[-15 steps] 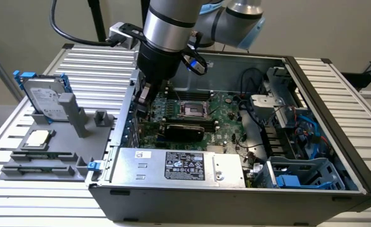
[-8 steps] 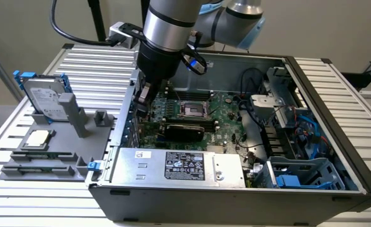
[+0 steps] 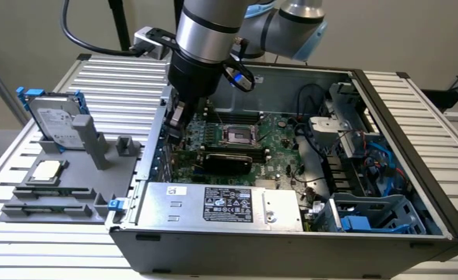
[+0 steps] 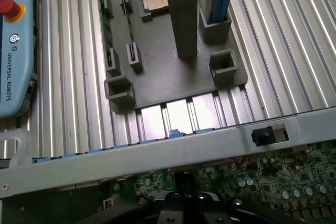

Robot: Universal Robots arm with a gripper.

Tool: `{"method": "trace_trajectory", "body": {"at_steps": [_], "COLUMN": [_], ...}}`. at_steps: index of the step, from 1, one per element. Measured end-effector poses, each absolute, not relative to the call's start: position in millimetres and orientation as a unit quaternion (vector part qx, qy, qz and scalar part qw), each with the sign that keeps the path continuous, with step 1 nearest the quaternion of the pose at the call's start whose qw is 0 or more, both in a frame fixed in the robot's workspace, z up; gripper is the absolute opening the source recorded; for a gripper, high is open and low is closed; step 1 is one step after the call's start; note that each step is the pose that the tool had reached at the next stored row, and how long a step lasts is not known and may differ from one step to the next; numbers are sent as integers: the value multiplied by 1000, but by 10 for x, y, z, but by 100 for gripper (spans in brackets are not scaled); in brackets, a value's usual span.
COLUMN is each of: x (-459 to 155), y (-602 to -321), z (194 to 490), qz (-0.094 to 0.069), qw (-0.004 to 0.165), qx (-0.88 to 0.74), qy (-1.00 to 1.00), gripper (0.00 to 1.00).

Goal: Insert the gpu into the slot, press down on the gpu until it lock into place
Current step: 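Press down on the gpu until it lock into place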

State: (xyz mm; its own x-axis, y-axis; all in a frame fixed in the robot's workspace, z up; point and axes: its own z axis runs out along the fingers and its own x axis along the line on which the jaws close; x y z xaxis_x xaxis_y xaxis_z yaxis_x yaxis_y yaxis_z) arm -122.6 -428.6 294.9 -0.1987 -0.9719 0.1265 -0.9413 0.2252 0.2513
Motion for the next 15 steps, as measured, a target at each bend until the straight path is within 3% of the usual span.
{"method": "trace_trajectory", "body": {"at_steps": [15], "x": [-1243], "y": [-4279], "z": [2956], "qz": [-59], "qw": [129], "qx": [620], "qy": [-772], "gripper": [11]}}
